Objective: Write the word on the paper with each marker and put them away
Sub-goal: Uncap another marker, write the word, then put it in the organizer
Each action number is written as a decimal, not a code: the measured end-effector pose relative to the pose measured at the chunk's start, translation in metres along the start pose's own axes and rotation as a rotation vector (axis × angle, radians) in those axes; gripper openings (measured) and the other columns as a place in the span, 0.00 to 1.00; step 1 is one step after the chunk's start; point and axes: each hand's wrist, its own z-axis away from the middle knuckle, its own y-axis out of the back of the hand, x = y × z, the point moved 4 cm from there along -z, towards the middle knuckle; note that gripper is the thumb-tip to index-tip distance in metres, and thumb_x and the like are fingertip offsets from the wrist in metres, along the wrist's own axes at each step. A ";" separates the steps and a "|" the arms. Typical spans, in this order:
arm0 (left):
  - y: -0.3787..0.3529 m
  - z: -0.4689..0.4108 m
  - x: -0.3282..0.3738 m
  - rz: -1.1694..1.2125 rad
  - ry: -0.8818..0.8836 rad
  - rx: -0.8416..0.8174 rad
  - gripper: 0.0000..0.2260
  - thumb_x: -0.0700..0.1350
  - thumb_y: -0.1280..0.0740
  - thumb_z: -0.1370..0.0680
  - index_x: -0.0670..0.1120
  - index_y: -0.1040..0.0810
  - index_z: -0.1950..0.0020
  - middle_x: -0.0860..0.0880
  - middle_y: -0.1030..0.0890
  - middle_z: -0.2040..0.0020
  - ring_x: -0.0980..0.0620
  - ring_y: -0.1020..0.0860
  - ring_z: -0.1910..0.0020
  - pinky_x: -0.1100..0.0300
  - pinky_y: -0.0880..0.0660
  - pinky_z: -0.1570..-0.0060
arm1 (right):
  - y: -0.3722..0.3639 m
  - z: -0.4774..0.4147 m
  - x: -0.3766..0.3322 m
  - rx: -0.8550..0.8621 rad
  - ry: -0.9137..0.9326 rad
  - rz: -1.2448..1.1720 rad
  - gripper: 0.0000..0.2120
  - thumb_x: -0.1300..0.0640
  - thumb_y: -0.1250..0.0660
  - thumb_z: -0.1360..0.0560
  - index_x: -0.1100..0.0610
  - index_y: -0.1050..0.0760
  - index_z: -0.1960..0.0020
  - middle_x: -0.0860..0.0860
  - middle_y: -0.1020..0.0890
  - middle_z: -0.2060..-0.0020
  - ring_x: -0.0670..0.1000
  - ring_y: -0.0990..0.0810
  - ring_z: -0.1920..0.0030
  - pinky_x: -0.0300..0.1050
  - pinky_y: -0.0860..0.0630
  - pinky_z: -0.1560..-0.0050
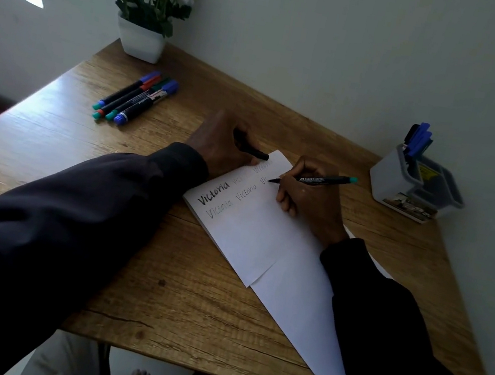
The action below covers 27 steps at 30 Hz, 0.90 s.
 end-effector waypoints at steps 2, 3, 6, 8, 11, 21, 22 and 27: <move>0.000 0.000 0.000 0.000 0.005 0.000 0.08 0.43 0.21 0.30 0.47 0.15 0.54 0.55 0.17 0.58 0.62 0.19 0.58 0.73 0.25 0.63 | 0.000 0.000 0.000 0.016 0.013 -0.019 0.09 0.67 0.32 0.23 0.63 0.24 0.62 0.60 0.18 0.71 0.55 0.22 0.77 0.43 0.27 0.79; 0.000 0.000 0.000 0.000 0.003 0.003 0.08 0.43 0.21 0.31 0.47 0.15 0.54 0.55 0.16 0.57 0.62 0.19 0.58 0.72 0.24 0.62 | 0.000 -0.001 0.000 0.017 0.026 -0.030 0.09 0.67 0.32 0.22 0.62 0.24 0.61 0.60 0.18 0.71 0.56 0.22 0.77 0.43 0.27 0.78; 0.000 -0.001 -0.001 -0.003 -0.012 -0.001 0.08 0.42 0.21 0.31 0.46 0.15 0.54 0.54 0.16 0.57 0.61 0.19 0.58 0.72 0.25 0.63 | -0.001 -0.001 0.000 0.004 0.042 -0.032 0.09 0.66 0.31 0.21 0.61 0.23 0.60 0.60 0.18 0.70 0.56 0.21 0.76 0.43 0.26 0.78; 0.000 -0.001 -0.002 0.000 -0.013 -0.003 0.07 0.42 0.21 0.31 0.46 0.15 0.54 0.54 0.16 0.57 0.61 0.19 0.58 0.71 0.24 0.62 | -0.001 -0.001 0.000 0.010 0.029 -0.025 0.09 0.66 0.30 0.22 0.62 0.23 0.61 0.60 0.18 0.71 0.55 0.21 0.77 0.42 0.27 0.78; 0.000 -0.001 -0.002 0.007 -0.013 -0.003 0.07 0.43 0.21 0.31 0.46 0.15 0.54 0.53 0.16 0.57 0.60 0.18 0.58 0.66 0.22 0.60 | 0.001 -0.002 0.001 0.014 0.004 -0.008 0.08 0.66 0.30 0.23 0.65 0.24 0.62 0.59 0.18 0.71 0.54 0.22 0.78 0.42 0.27 0.79; -0.001 -0.001 -0.001 0.017 -0.013 -0.001 0.07 0.42 0.21 0.31 0.47 0.16 0.55 0.55 0.17 0.59 0.67 0.21 0.63 0.76 0.28 0.66 | 0.001 -0.002 0.000 0.013 0.057 -0.019 0.08 0.66 0.31 0.23 0.66 0.23 0.60 0.60 0.18 0.71 0.56 0.21 0.77 0.45 0.25 0.78; -0.001 0.000 -0.001 0.021 -0.016 -0.001 0.07 0.42 0.21 0.31 0.47 0.16 0.56 0.55 0.17 0.59 0.68 0.21 0.63 0.77 0.29 0.67 | 0.001 -0.002 0.000 0.014 0.051 -0.009 0.08 0.67 0.31 0.23 0.67 0.23 0.60 0.60 0.18 0.71 0.56 0.21 0.77 0.45 0.25 0.78; 0.000 -0.001 -0.003 0.012 -0.018 0.003 0.07 0.42 0.21 0.31 0.46 0.15 0.55 0.56 0.17 0.59 0.68 0.21 0.63 0.77 0.29 0.67 | 0.001 -0.002 0.002 0.041 0.039 0.005 0.09 0.66 0.31 0.21 0.61 0.23 0.60 0.58 0.18 0.70 0.55 0.20 0.76 0.43 0.25 0.78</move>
